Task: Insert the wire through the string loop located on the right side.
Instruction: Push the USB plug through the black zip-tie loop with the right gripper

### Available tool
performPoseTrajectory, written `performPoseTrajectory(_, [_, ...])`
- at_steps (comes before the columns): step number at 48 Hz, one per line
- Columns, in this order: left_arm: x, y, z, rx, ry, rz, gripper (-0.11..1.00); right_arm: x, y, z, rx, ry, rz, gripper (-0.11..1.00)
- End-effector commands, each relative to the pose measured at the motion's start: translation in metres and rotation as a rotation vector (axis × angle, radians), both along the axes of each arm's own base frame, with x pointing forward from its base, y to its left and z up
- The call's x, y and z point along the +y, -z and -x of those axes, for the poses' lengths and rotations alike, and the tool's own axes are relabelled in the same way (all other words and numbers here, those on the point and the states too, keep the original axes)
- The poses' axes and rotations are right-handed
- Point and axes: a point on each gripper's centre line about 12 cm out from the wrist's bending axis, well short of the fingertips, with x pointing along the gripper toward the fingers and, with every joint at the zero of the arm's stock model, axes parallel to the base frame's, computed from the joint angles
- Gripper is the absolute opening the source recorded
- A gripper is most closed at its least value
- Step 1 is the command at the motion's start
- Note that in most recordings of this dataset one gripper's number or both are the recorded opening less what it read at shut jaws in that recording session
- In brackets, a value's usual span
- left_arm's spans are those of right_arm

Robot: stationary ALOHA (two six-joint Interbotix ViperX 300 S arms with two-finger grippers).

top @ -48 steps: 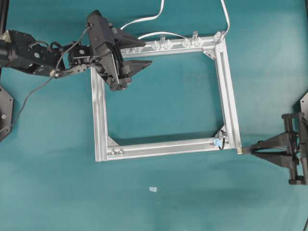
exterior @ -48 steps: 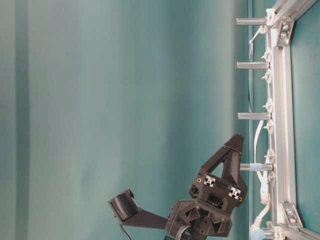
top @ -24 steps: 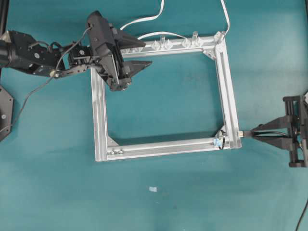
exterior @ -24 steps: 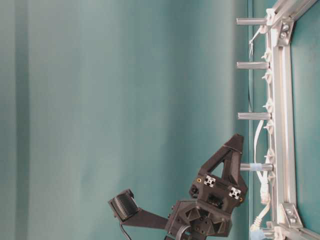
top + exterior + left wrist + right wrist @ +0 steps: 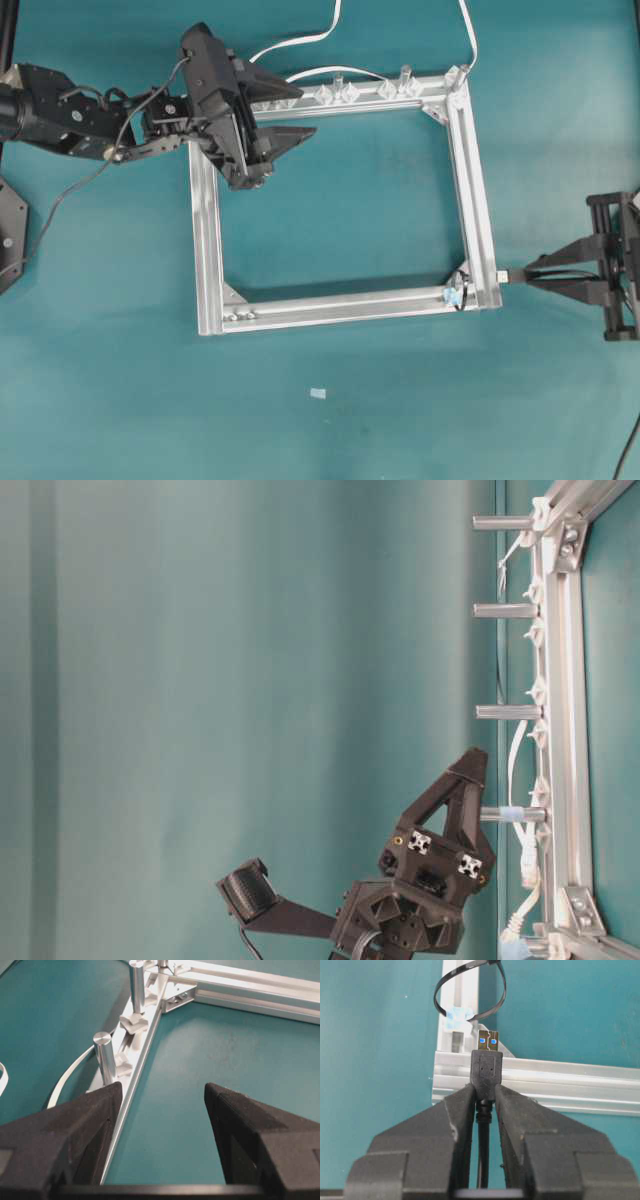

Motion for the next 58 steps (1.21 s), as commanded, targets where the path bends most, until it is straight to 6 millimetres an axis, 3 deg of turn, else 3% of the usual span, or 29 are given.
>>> performPoseTrajectory(1, [0.001,-0.014,-0.004,-0.041,0.001,-0.012,0.69,0.002,-0.003,-0.003,-0.005,-0.002,-0.007,0.20])
performPoseTrajectory(38, [0.001,-0.017,-0.004,-0.049,0.002,-0.014,0.69,0.004,-0.003,-0.003,0.002,-0.015,-0.017,0.20])
performPoseTrajectory(58, [-0.014,-0.022,-0.008,-0.060,0.040,-0.013,0.69,0.007,-0.004,-0.005,0.013,-0.026,-0.027,0.20])
